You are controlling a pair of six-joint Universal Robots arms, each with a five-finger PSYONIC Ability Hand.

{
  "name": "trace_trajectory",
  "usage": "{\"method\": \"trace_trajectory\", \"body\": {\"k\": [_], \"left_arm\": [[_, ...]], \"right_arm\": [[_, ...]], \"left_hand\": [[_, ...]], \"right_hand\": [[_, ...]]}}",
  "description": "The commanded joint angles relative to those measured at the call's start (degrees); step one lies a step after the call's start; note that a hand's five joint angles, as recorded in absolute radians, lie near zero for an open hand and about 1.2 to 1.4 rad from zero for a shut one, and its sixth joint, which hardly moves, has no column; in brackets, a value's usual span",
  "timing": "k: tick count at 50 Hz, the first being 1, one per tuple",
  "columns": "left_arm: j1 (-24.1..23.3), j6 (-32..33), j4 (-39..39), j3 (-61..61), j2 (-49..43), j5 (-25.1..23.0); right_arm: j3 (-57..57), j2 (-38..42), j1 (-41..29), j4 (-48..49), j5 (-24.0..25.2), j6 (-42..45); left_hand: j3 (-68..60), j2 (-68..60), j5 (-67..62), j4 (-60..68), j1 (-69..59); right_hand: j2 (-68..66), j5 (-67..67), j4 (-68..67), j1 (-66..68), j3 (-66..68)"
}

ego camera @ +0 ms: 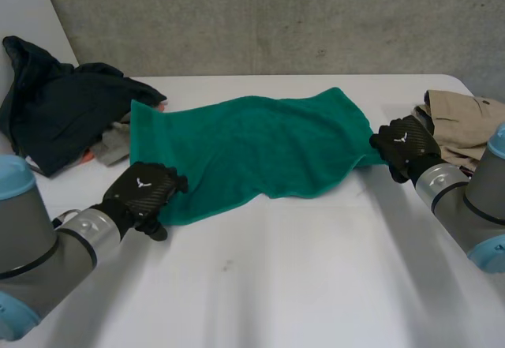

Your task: Fold the laundry.

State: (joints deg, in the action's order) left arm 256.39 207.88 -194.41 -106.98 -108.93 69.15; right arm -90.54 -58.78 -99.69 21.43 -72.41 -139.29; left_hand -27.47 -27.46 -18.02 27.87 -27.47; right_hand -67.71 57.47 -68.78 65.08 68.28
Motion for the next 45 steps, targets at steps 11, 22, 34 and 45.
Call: {"method": "trace_trajectory", "body": {"k": [11, 22, 34, 45], "left_arm": [[-0.45, 3.76, 2.02, 10.83, -11.48, 5.91], [0.07, 4.47, 1.84, 12.85, -13.25, 3.71], [2.01, 1.83, 7.02, 4.86, 3.09, 2.39], [7.54, 14.91, 42.68, -2.52, 14.70, -0.59]], "right_arm": [[-0.87, -0.02, 1.16, 0.01, 0.43, 0.77], [-1.13, -0.72, 0.99, -0.69, -0.01, 0.77], [-0.43, -5.72, 3.35, -16.67, 0.60, 7.53], [-5.52, -15.57, 12.67, -53.75, 1.57, 31.95]], "left_hand": [[-4.10, -4.11, -3.55, 3.70, -4.10], [-39.69, -39.70, -39.14, 39.29, -39.69], [-52.53, -52.54, -51.98, 52.13, -52.53], [-52.53, -52.54, -51.98, 52.13, -52.53]], "right_hand": [[-12.29, 12.53, -11.22, 14.92, 11.72], [-12.29, 12.53, -11.22, 14.92, 11.72], [-12.29, 12.53, -11.22, 14.92, 11.72], [-12.29, 12.53, -11.22, 14.92, 11.72]]}}
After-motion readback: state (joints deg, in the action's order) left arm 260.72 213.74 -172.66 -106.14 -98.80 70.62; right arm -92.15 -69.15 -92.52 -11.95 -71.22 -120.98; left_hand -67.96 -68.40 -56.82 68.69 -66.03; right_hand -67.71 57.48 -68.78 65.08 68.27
